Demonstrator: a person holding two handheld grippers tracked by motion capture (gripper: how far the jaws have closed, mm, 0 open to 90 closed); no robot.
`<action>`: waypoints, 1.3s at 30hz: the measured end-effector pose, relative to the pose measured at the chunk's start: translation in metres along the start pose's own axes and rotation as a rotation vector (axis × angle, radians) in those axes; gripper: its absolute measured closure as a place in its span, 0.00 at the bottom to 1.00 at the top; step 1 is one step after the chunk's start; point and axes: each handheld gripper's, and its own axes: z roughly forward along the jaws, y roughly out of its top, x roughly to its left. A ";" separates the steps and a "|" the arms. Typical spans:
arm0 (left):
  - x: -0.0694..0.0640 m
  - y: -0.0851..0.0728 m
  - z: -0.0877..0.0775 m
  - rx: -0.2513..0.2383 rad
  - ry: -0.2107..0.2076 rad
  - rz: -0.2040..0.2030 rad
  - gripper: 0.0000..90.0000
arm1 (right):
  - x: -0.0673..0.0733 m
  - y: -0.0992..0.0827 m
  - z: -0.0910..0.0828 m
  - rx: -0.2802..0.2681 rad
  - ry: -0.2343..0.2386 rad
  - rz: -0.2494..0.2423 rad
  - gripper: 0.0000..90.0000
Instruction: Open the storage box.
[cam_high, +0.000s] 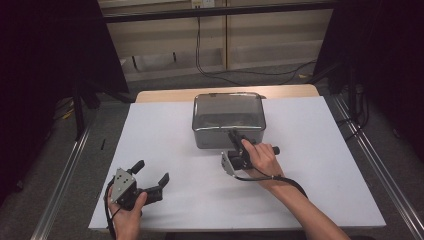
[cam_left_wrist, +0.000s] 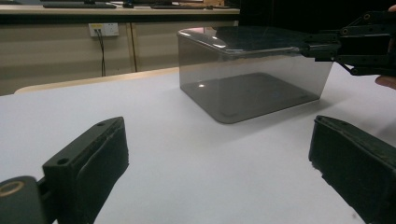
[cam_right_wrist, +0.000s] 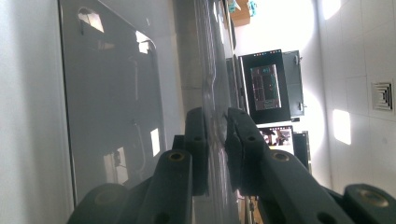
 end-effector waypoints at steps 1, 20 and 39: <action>0.001 0.000 0.000 0.002 -0.003 0.000 0.05 | 0.000 0.000 0.000 0.001 0.000 0.002 0.88; 0.003 0.011 0.011 -0.010 -0.086 -0.001 0.05 | -0.008 -0.001 -0.001 -0.013 -0.010 0.019 0.89; 0.004 0.024 0.039 -0.027 -0.069 0.021 0.02 | -0.017 0.000 -0.002 -0.023 -0.030 0.026 0.90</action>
